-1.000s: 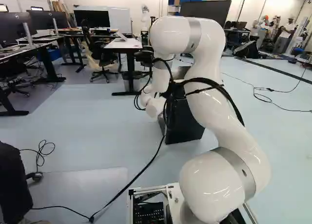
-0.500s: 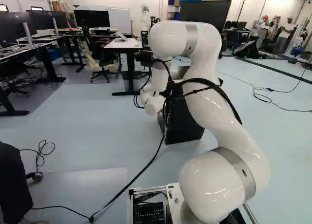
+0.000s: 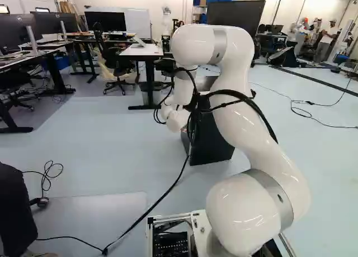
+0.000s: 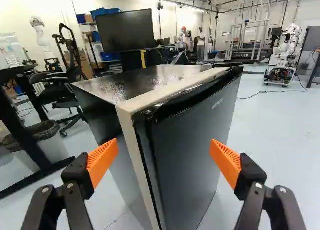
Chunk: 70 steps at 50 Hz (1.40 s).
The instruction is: Open the fridge door
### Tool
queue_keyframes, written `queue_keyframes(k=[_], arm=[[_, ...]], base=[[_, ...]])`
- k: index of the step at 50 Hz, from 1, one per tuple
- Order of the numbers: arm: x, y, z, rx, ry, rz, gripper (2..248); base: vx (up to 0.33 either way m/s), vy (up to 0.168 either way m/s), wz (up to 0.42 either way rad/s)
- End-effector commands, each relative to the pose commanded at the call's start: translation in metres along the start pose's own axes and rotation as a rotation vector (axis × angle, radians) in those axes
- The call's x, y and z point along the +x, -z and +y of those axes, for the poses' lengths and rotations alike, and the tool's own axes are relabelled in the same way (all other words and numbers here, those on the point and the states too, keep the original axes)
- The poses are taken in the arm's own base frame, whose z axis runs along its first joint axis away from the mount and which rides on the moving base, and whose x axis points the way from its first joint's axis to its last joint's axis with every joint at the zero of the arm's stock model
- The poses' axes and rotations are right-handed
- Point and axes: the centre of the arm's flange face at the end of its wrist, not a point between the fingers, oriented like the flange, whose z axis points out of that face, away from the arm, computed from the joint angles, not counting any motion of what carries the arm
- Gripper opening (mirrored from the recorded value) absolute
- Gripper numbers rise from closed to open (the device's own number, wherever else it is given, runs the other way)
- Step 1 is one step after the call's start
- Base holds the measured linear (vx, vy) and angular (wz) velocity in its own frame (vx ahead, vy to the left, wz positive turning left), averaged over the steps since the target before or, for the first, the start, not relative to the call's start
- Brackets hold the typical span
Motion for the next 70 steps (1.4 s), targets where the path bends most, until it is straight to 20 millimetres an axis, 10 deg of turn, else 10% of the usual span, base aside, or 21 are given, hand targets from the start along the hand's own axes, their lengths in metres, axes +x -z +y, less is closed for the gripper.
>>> queue_keyframes(k=[70], arm=[[0.002,-0.013,0.009,-0.046,-0.01,0.005,247]], base=[[0.0,0.0,0.0]])
